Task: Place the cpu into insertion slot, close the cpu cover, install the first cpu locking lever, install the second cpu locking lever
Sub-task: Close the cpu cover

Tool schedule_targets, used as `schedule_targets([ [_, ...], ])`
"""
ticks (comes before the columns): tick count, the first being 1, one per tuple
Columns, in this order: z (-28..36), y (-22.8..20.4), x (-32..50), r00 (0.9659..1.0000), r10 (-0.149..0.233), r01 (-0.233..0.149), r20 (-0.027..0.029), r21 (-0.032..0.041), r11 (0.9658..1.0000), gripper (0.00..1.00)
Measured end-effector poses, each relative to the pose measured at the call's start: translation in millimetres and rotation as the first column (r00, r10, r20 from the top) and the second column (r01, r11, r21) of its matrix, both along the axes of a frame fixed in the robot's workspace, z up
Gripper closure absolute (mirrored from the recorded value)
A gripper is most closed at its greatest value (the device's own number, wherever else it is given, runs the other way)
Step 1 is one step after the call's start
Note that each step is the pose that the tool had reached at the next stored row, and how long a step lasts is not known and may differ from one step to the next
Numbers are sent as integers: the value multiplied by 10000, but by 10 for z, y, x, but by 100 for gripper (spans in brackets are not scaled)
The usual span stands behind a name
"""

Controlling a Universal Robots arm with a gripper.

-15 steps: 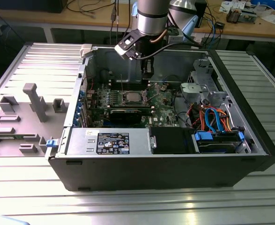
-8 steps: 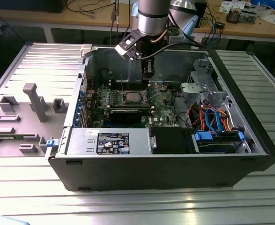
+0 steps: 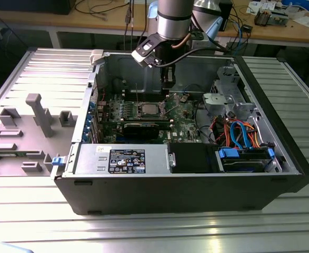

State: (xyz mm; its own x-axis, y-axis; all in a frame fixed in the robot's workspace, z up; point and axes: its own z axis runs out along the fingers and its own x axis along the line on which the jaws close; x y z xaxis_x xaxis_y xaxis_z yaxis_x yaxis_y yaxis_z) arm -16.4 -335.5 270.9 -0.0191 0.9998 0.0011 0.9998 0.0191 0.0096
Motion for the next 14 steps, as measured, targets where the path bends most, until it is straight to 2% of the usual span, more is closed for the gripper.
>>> schedule_targets([
  [14, 0, 0, 36, 10000, -1, 1, 0, 0, 10000, 89],
])
